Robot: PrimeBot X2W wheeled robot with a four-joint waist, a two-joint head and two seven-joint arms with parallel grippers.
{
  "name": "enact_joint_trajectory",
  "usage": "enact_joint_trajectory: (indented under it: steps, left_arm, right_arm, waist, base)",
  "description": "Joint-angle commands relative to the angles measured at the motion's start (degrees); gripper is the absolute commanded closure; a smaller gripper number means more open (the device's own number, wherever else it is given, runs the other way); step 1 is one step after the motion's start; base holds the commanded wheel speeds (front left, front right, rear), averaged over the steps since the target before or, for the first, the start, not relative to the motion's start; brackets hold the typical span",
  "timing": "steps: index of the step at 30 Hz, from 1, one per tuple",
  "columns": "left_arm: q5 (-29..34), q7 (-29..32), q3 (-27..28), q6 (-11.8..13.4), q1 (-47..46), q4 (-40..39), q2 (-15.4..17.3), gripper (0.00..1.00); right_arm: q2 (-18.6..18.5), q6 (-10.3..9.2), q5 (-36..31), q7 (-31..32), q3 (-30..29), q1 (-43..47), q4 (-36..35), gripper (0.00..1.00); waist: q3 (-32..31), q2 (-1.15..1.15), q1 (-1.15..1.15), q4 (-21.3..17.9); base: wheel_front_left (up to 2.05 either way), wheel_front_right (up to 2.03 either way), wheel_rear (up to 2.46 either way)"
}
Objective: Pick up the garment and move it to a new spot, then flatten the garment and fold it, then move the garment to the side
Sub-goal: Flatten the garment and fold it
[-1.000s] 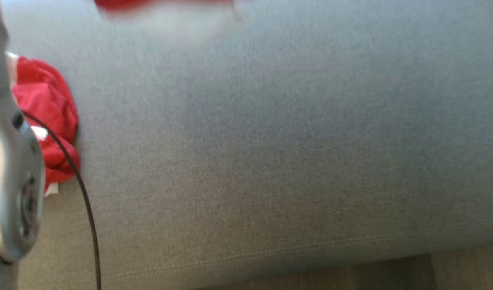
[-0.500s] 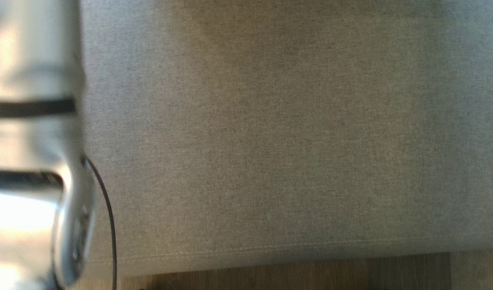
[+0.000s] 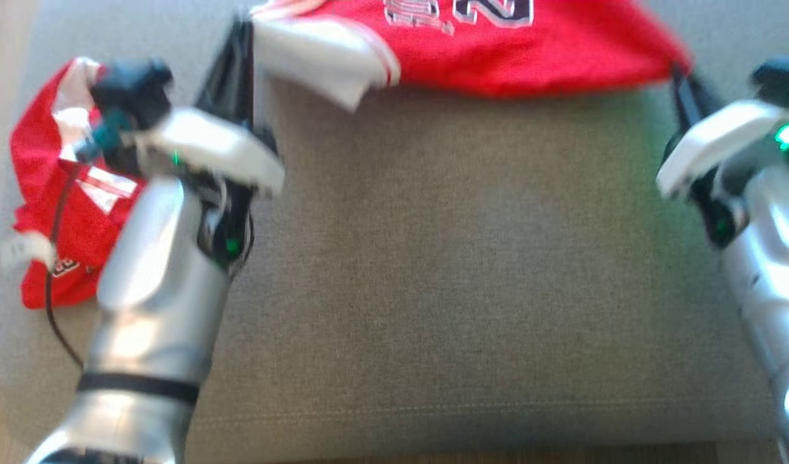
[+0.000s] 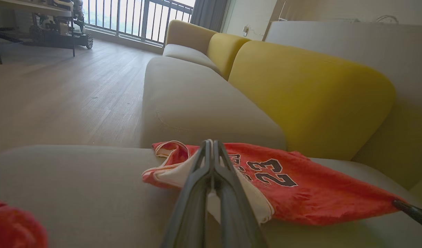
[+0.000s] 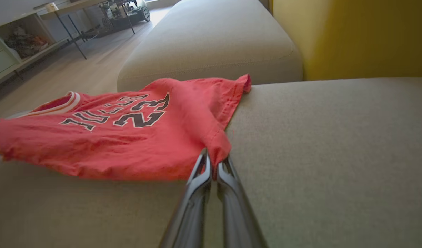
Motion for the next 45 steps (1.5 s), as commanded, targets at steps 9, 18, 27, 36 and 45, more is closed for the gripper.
enact_joint_trajectory:
  steps: [9, 18, 27, 36, 45]
  left_arm:
    - [1.2, 1.0, -6.5, -0.3, 11.2, -3.9, 6.8, 1.0]
    - [1.0, 7.1, -14.5, -0.4, 16.9, -10.3, 12.9, 1.0]
    - [-4.3, 17.5, -20.3, -0.4, 22.5, -20.2, 20.4, 1.0]
    - [-11.6, 24.4, -23.2, -0.4, 24.9, -27.3, 26.2, 1.0]
    - [-21.2, 29.3, -25.9, -0.4, 28.6, -35.5, 31.4, 1.0]
  right_arm:
    - [-5.3, -0.01, 3.2, 3.8, 14.2, 8.4, -3.3, 1.0]
    - [-7.0, -0.01, 1.5, 2.7, 16.5, 9.6, 1.6, 1.0]
    - [-8.4, -0.01, 3.2, 4.4, 19.3, 11.9, 3.3, 1.0]
    - [-13.3, -0.01, 4.0, 10.5, 24.2, 13.3, 3.8, 1.0]
    - [-16.7, -0.01, 11.6, 20.7, 29.7, 16.7, -2.1, 1.0]
  waist:
    - [-10.6, 0.0, -0.01, 0.8]
    - [-13.7, 0.0, -0.01, 1.0]
    - [-16.4, 0.0, -0.01, 1.0]
    - [-17.8, 0.0, -0.01, 0.8]
    - [-18.6, 0.0, -0.01, 0.4]
  base:
    - [0.0, 0.0, 0.0]
    - [0.0, 0.0, 0.0]
    - [0.0, 0.0, 0.0]
    - [0.0, 0.0, 0.0]
    - [0.0, 0.0, 0.0]
